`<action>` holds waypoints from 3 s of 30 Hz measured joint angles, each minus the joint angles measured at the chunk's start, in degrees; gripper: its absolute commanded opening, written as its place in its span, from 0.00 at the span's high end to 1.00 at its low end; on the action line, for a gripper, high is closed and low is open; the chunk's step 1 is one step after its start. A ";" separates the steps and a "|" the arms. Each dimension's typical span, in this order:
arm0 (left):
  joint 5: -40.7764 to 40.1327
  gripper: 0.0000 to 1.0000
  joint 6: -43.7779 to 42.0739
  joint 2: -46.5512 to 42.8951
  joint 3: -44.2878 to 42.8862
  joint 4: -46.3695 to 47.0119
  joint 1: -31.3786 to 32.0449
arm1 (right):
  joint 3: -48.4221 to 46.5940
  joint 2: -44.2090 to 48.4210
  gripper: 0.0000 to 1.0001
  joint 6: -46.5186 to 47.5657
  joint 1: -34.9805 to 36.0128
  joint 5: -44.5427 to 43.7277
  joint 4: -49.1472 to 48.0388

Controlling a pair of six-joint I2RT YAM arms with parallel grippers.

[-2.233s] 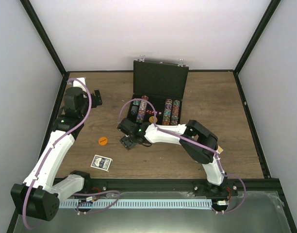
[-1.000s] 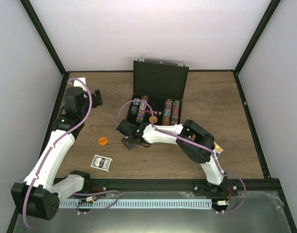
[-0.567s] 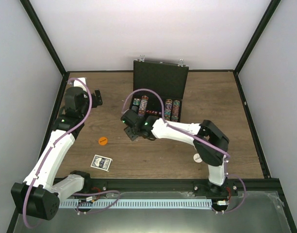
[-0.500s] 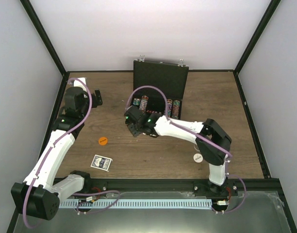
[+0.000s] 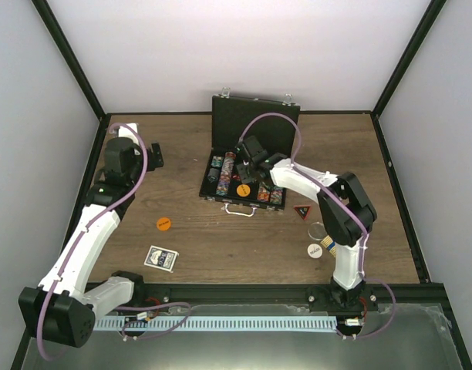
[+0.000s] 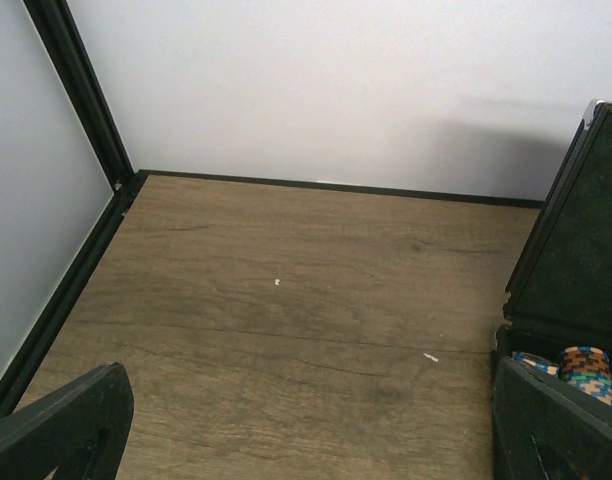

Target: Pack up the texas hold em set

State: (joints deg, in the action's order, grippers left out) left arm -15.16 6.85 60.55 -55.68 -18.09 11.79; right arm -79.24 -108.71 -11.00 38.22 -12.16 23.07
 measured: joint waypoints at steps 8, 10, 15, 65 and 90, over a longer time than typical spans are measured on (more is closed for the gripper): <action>0.00 0.00 0.00 0.42 0.00 0.00 0.00 | -0.85 -4.96 0.58 1.75 -1.84 1.44 -1.01; 0.00 0.00 0.00 0.44 0.00 0.00 0.00 | -1.03 -5.64 0.58 2.05 -2.12 1.64 -1.29; 0.00 0.00 0.00 0.50 0.00 0.00 0.00 | -2.97 -6.88 0.58 2.64 -2.95 1.68 -1.77; -1.73 0.00 0.20 -1.86 1.16 1.51 0.00 | 23.21 27.65 0.00 -2.95 -5.40 6.60 -4.57; 0.44 0.00 0.39 -0.72 1.16 1.29 0.13 | 42.40 50.36 0.00 -34.58 -40.35 12.48 22.71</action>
State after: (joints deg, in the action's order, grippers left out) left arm -14.72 7.25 59.83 -54.52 -16.80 11.92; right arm -36.84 -58.35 -45.58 -2.13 0.32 45.78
